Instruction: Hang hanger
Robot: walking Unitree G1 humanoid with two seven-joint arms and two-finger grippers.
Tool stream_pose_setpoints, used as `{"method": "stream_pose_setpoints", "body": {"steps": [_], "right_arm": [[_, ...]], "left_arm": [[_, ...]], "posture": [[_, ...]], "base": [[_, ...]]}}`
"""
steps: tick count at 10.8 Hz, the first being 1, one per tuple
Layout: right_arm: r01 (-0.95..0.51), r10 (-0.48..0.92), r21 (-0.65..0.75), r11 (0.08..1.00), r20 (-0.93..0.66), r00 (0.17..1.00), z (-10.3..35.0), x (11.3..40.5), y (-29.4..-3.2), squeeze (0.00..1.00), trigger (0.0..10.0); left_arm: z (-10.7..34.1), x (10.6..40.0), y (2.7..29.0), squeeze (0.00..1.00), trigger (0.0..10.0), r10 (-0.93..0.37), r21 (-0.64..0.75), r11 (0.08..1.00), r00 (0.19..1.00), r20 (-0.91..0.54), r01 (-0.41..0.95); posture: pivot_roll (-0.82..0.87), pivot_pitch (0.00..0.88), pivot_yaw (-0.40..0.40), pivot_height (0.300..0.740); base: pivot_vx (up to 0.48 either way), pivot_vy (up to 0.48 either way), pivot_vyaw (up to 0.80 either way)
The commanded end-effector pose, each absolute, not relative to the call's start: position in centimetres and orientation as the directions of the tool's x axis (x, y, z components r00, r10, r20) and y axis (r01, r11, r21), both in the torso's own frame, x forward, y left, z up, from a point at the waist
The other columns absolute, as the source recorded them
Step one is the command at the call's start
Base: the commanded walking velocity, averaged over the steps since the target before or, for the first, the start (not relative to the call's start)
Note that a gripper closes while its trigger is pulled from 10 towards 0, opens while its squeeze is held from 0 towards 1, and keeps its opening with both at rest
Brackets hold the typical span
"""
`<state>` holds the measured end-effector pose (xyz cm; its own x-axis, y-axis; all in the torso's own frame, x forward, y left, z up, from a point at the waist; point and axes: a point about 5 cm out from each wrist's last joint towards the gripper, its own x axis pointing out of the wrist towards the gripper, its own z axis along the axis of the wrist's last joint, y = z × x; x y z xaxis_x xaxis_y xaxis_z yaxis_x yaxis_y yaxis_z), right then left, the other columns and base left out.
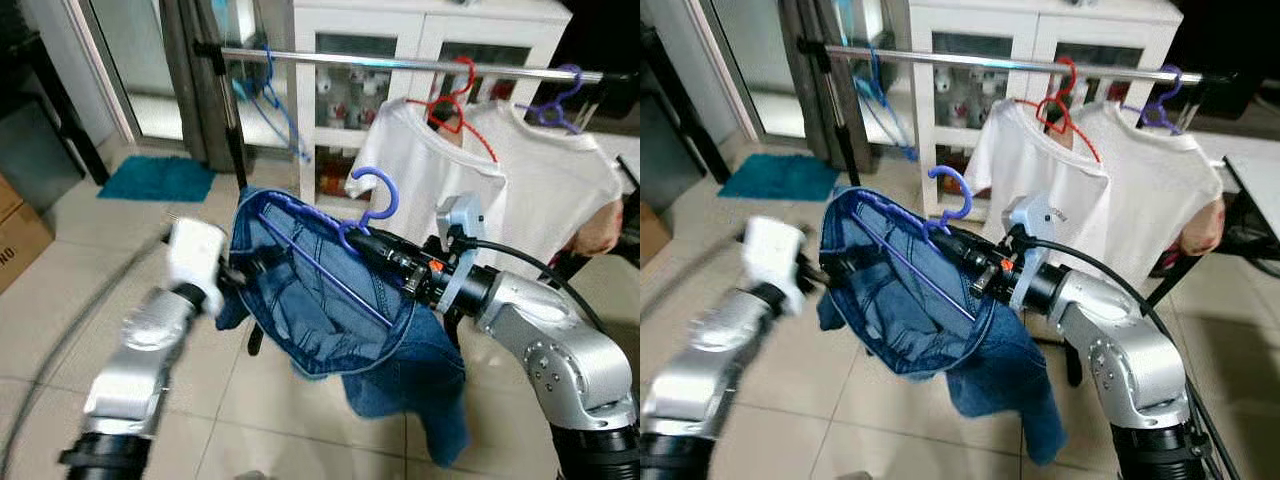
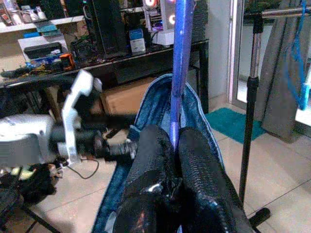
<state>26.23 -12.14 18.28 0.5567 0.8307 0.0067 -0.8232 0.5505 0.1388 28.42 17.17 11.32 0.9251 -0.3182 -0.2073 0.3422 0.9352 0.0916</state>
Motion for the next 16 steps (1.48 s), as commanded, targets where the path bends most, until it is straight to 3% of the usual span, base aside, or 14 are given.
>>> {"method": "stream_pose_setpoints", "body": {"steps": [1,6,16], "right_arm": [[-0.846,0.846,0.099,0.524,0.058,0.53,19.81,26.05,-11.99,0.0,0.0],[-0.851,0.852,0.105,0.514,0.055,0.521,19.77,25.9,-11.89,0.0,0.0],[-0.852,0.853,0.102,0.514,0.042,0.52,19.58,25.84,-11.82,0.0,0.0]], "left_arm": [[11.3,28.54,16.89,0.0,0.0,-0.348,0.061,0.928,0.915,-0.206,0.367],[11.2,28.58,16.34,0.0,0.0,-0.404,0.011,0.91,0.892,-0.202,0.415],[11.64,28.78,16.74,0.0,0.0,-0.389,-0.051,0.921,0.905,-0.171,0.386]], "posture": [[-0.12,0.0,0.025,0.74],[-0.11,0.0,0.028,0.74],[-0.13,0.0,0.025,0.74]], "base": [[0.0,0.0,0.0],[0.0,0.0,0.0],[0.0,0.0,0.0]]}}
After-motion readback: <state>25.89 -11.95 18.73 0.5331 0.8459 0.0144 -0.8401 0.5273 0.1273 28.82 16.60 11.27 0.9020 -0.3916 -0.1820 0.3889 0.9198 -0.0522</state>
